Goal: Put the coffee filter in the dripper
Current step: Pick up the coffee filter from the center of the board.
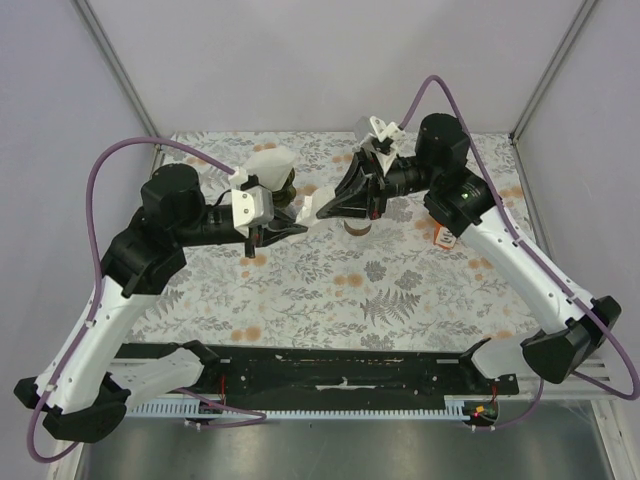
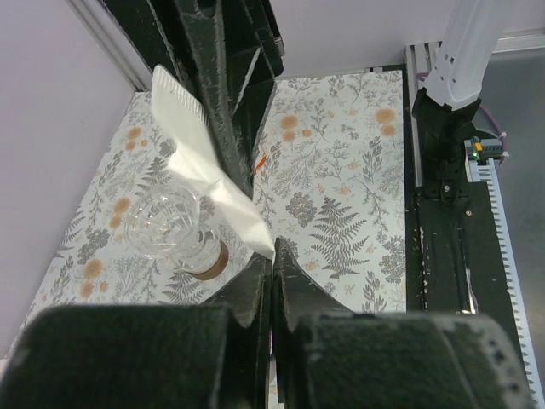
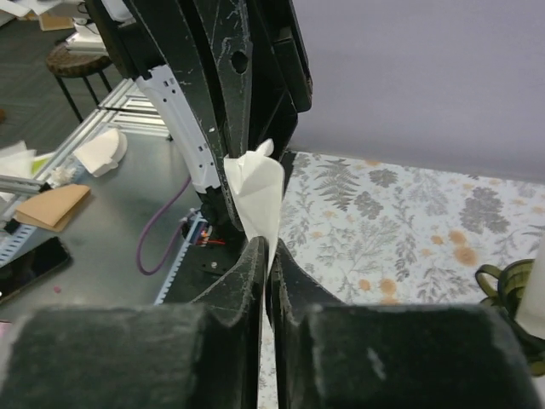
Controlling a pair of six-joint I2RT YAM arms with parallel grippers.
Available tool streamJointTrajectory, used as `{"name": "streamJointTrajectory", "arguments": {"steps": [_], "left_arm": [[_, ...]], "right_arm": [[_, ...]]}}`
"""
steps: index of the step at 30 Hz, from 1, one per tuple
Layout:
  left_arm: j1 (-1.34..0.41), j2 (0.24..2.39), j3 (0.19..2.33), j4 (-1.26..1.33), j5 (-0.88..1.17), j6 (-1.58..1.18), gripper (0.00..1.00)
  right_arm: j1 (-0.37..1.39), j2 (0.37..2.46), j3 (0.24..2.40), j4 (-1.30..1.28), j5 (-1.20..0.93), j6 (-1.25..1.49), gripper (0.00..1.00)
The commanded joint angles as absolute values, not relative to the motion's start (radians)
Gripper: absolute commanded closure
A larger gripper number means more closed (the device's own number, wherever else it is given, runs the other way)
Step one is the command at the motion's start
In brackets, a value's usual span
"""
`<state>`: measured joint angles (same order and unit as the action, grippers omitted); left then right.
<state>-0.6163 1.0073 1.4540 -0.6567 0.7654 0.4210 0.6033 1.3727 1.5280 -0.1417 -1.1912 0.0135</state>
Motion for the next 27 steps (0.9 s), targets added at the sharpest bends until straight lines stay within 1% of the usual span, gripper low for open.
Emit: {"name": "streamJointTrajectory", "arguments": {"steps": [1, 2, 3, 4, 5, 6, 7, 9, 11, 13, 15, 18, 21, 22, 24, 25, 26, 27], "left_arm": [[-0.626, 1.006, 1.480, -0.658, 0.738, 0.479, 0.98], [-0.626, 1.006, 1.483, -0.660, 0.738, 0.476, 0.95], [-0.626, 1.006, 1.488, -0.666, 0.736, 0.466, 0.86], [-0.626, 1.005, 1.496, -0.672, 0.736, 0.448, 0.71], [-0.623, 1.006, 1.508, -0.678, 0.744, 0.418, 0.60], [-0.618, 1.008, 1.519, -0.687, 0.755, 0.387, 0.51], [-0.609, 1.009, 1.534, -0.693, 0.779, 0.367, 0.46], [-0.594, 1.008, 1.548, -0.704, 0.831, 0.330, 0.41], [-0.591, 1.005, 1.540, -0.716, 0.903, 0.318, 0.41], [-0.591, 1.002, 1.523, -0.712, 0.929, 0.308, 0.44], [-0.591, 0.997, 1.503, -0.703, 0.908, 0.307, 0.47], [-0.591, 0.994, 1.493, -0.687, 0.877, 0.302, 0.48], [-0.589, 0.991, 1.474, -0.655, 0.916, 0.252, 0.52], [-0.591, 0.986, 1.464, -0.644, 0.937, 0.236, 0.55], [-0.591, 0.979, 1.442, -0.624, 0.965, 0.216, 0.65], [-0.592, 0.973, 1.431, -0.620, 0.972, 0.210, 0.66], [-0.591, 0.966, 1.427, -0.615, 0.973, 0.209, 0.74], [-0.591, 0.962, 1.422, -0.615, 0.971, 0.215, 0.84]], "right_arm": [[0.607, 1.402, 1.575, -0.072, -1.276, 0.111, 1.00], [0.607, 1.398, 1.568, -0.077, -1.278, 0.095, 1.00], [0.607, 1.390, 1.559, -0.089, -1.282, 0.062, 1.00], [0.607, 1.375, 1.549, -0.112, -1.281, 0.011, 1.00], [0.606, 1.359, 1.539, -0.147, -1.276, -0.055, 1.00], [0.607, 1.339, 1.531, -0.197, -1.269, -0.154, 1.00], [0.610, 1.321, 1.528, -0.277, -1.255, -0.232, 1.00], [0.627, 1.275, 1.528, -0.392, -1.191, -0.384, 1.00], [0.655, 1.246, 1.526, -0.458, -1.143, -0.475, 1.00], [0.684, 1.227, 1.528, -0.488, -1.088, -0.523, 1.00], [0.715, 1.223, 1.542, -0.532, -1.037, -0.572, 1.00], [0.752, 1.238, 1.575, -0.600, -0.991, -0.630, 1.00], [0.782, 1.244, 1.594, -0.626, -0.945, -0.661, 1.00], [0.788, 1.244, 1.594, -0.626, -0.924, -0.670, 1.00], [0.793, 1.244, 1.597, -0.621, -0.888, -0.675, 1.00], [0.795, 1.243, 1.600, -0.620, -0.875, -0.676, 1.00], [0.795, 1.241, 1.603, -0.618, -0.859, -0.678, 1.00], [0.795, 1.238, 1.605, -0.617, -0.842, -0.681, 1.00]]}}
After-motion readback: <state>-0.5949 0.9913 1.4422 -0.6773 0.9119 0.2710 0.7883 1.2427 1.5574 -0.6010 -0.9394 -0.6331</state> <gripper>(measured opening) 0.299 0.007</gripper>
